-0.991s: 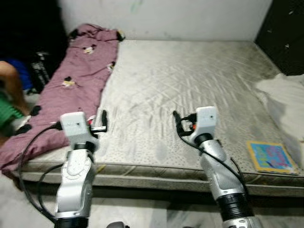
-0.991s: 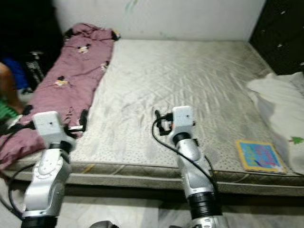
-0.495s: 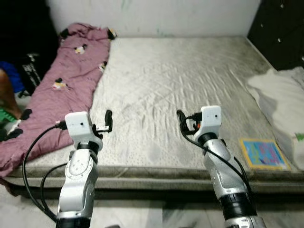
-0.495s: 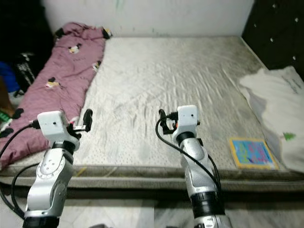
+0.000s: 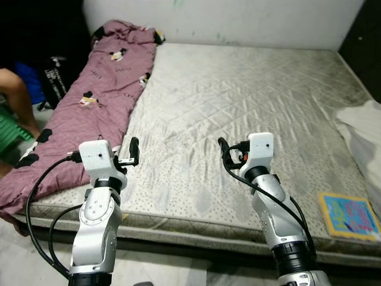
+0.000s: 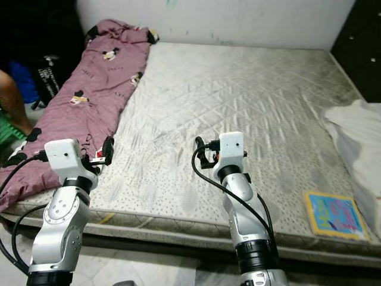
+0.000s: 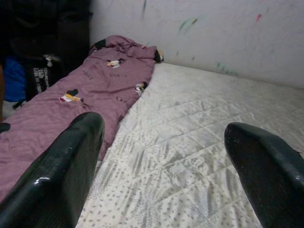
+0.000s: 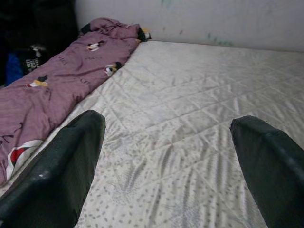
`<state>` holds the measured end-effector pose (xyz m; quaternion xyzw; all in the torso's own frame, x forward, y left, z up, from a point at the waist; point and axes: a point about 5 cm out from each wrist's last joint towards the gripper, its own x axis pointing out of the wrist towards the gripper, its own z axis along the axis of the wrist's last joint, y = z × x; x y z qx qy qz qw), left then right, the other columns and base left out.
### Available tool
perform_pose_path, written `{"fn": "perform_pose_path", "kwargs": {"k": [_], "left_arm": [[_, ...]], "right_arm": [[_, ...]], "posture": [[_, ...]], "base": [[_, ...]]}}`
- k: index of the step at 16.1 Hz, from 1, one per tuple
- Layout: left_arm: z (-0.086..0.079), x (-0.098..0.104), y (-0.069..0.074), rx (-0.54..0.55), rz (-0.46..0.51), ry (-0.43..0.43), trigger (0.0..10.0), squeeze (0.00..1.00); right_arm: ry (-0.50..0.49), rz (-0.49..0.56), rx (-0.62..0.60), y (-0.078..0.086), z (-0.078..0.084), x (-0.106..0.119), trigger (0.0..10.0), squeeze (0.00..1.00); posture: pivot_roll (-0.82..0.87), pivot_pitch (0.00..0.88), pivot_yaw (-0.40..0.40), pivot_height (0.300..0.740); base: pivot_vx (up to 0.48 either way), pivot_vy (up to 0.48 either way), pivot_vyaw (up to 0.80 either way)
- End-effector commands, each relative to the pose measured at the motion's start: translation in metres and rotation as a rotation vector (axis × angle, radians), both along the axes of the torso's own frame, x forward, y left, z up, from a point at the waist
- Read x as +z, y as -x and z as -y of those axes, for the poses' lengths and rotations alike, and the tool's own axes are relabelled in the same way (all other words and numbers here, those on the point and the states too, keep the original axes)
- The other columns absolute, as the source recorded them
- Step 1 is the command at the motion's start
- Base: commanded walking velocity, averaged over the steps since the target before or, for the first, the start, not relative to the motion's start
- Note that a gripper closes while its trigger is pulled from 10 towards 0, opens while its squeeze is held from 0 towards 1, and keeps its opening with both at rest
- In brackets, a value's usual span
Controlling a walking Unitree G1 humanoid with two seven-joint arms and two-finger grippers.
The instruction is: Clean up the room
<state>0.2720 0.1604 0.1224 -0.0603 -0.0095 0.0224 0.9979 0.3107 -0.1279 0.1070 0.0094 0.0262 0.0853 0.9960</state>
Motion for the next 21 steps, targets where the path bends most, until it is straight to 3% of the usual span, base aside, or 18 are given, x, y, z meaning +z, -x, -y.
{"fn": "perform_pose_path", "kwargs": {"k": [1,9,21], "left_arm": [[0.0000,0.0023,-0.0003,-0.001,0.009,-0.003,10.0,0.00],[0.0020,0.0031,-0.0014,-0.018,0.015,-0.007,10.0,0.00],[0.0009,-0.0008,-0.0018,0.001,-0.008,-0.003,10.0,0.00]], "right_arm": [[-0.002,0.003,0.000,-0.0017,0.0006,0.0020,10.0,0.00],[-0.005,-0.001,-0.003,-0.0029,0.0004,0.0019,10.0,0.00],[-0.007,-0.012,0.000,-0.0036,0.0007,0.0000,10.0,0.00]], "posture": [[0.00,0.000,0.029,0.740],[0.00,0.000,0.030,0.740],[0.00,0.000,0.027,0.740]], "base": [[0.270,0.000,0.00],[0.105,0.000,0.00],[0.086,0.000,-0.26]]}}
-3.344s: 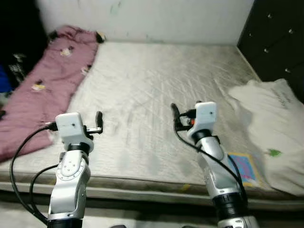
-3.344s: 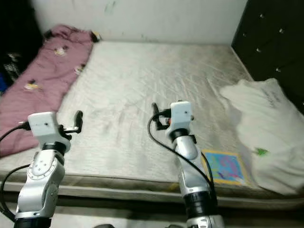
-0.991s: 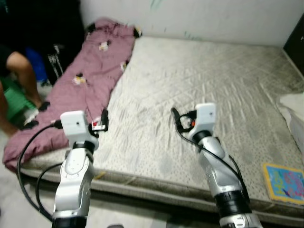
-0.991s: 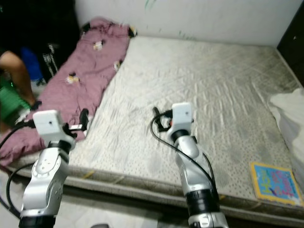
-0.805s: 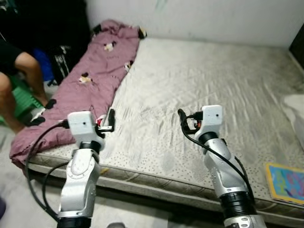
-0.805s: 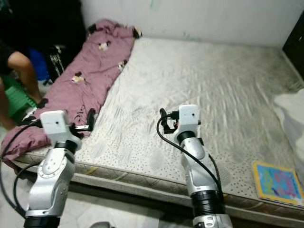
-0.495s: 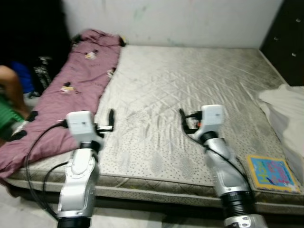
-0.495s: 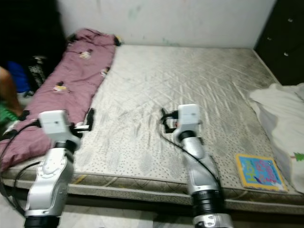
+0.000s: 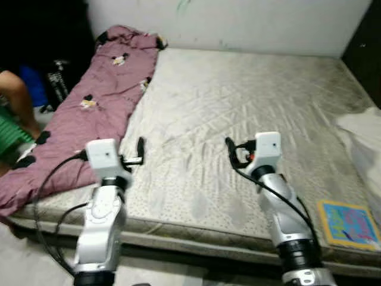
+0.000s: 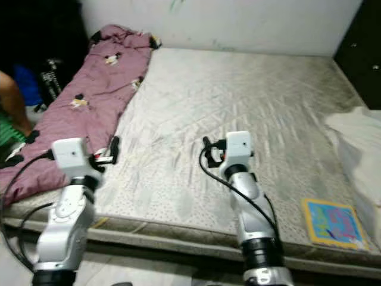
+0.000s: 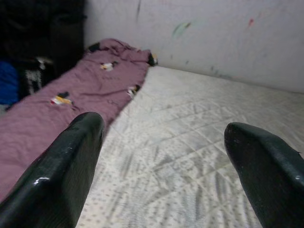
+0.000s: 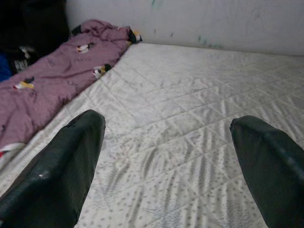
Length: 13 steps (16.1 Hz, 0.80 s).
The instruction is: Clean up the room
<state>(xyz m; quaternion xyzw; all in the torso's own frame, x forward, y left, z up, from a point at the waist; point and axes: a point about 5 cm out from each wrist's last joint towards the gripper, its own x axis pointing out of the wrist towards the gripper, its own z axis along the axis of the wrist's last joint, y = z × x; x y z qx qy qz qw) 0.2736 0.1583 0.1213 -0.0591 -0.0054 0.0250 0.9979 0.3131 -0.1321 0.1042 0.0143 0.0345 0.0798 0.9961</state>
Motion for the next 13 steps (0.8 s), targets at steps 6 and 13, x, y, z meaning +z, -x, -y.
{"fn": "perform_pose_path", "kwargs": {"k": [6,13], "left_arm": [[-0.0028,-0.0015,-0.0007,0.010,-0.014,0.020,10.0,0.00],[-0.0025,-0.0015,-0.0010,0.011,-0.014,0.036,10.0,0.00]], "right_arm": [[0.002,-0.002,0.020,-0.0019,-0.0042,0.0014,10.0,0.00],[0.003,-0.007,0.023,-0.0021,-0.0039,0.0012,10.0,0.00]], "posture": [[0.00,0.000,0.025,0.740],[0.00,0.000,0.025,0.740]], "base": [[0.000,0.129,-0.34],[0.000,0.480,-0.28]]}}
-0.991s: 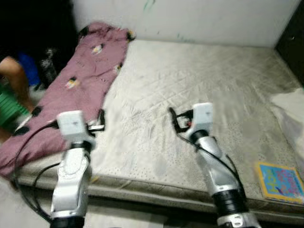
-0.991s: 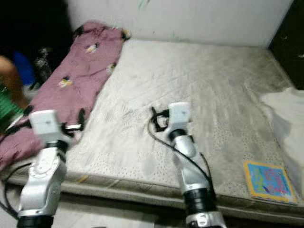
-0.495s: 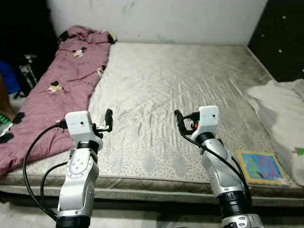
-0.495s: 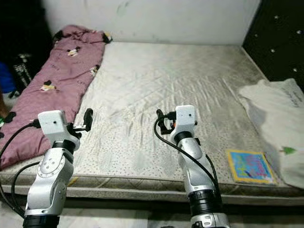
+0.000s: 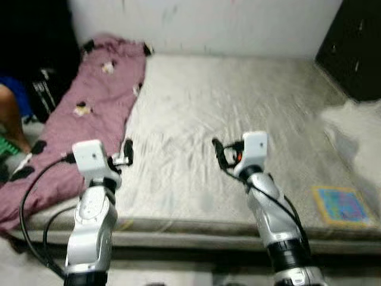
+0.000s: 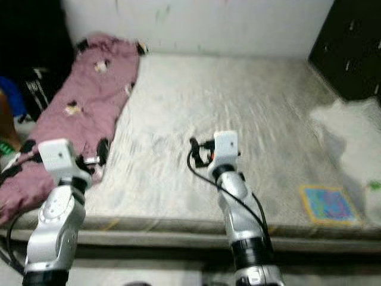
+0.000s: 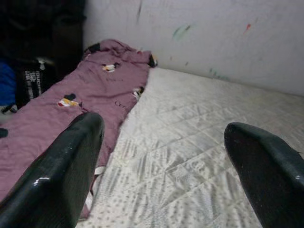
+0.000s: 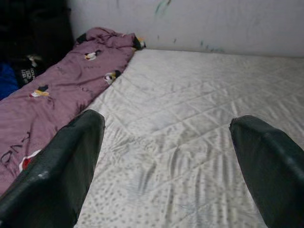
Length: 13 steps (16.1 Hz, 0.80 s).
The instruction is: Clean up the room
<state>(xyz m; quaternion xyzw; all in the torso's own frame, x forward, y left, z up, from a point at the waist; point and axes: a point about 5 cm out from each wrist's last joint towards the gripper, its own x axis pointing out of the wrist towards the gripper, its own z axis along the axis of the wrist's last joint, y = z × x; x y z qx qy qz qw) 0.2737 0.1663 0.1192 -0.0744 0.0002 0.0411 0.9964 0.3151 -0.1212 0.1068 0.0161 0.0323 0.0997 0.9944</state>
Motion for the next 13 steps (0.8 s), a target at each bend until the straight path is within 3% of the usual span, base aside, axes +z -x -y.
{"fn": "perform_pose_path", "kwargs": {"k": [1,3,8,13], "left_arm": [[0.0058,0.0008,-0.0011,-0.020,-0.001,0.006,10.0,0.00],[0.0051,0.0017,-0.0007,-0.014,0.007,0.009,10.0,0.00],[0.0059,0.0044,-0.0003,-0.030,0.034,0.029,10.0,0.00],[0.0050,0.0046,0.0004,-0.029,0.036,0.043,10.0,0.00]], "right_arm": [[0.009,-0.013,-0.016,-0.0003,0.0072,-0.0013,10.0,0.00],[0.009,-0.017,-0.012,-0.0004,0.0069,-0.0019,10.0,0.00],[0.012,-0.025,-0.007,-0.0007,0.0060,-0.0030,10.0,0.00],[0.009,-0.029,-0.007,-0.0005,0.0053,-0.0036,10.0,0.00]], "posture": [[0.00,0.000,0.023,0.740],[0.00,0.000,0.022,0.740],[-0.01,0.000,0.023,0.740],[-0.01,0.000,0.024,0.740]], "base": [[0.000,0.480,0.00],[0.000,0.480,0.00],[0.000,0.000,0.00],[0.300,0.000,0.00]]}}
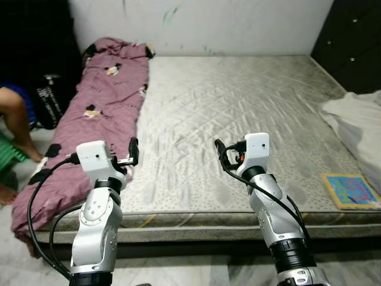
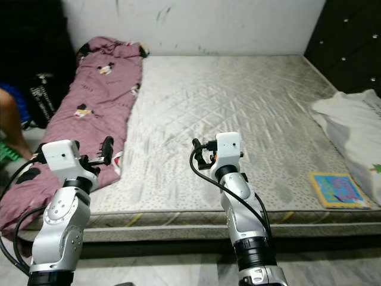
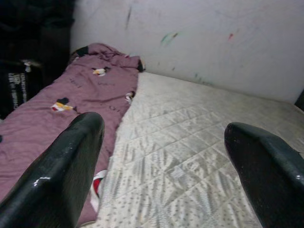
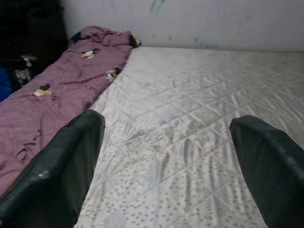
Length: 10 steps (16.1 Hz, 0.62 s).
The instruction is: Clean up the room
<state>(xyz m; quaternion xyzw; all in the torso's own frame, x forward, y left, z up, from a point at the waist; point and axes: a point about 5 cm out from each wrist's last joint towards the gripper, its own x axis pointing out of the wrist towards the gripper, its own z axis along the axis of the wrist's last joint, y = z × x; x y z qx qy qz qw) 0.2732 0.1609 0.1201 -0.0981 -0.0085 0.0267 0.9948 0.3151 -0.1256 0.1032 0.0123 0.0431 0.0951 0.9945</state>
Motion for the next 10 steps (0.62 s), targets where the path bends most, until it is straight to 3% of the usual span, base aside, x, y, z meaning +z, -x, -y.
{"fn": "perform_pose_path", "kwargs": {"k": [1,10], "left_arm": [[-0.0005,0.0037,-0.0001,-0.001,0.016,-0.003,10.0,0.00],[-0.0009,0.0025,-0.0007,-0.008,0.005,-0.011,10.0,0.00]], "right_arm": [[-0.002,-0.009,0.001,-0.0005,0.0009,-0.0001,10.0,0.00],[-0.007,-0.008,-0.004,-0.0005,0.0009,0.0002,10.0,0.00]], "posture": [[-0.01,0.000,0.024,0.740],[-0.01,0.000,0.026,0.740]], "base": [[0.371,0.000,0.00],[0.359,0.000,0.00]]}}
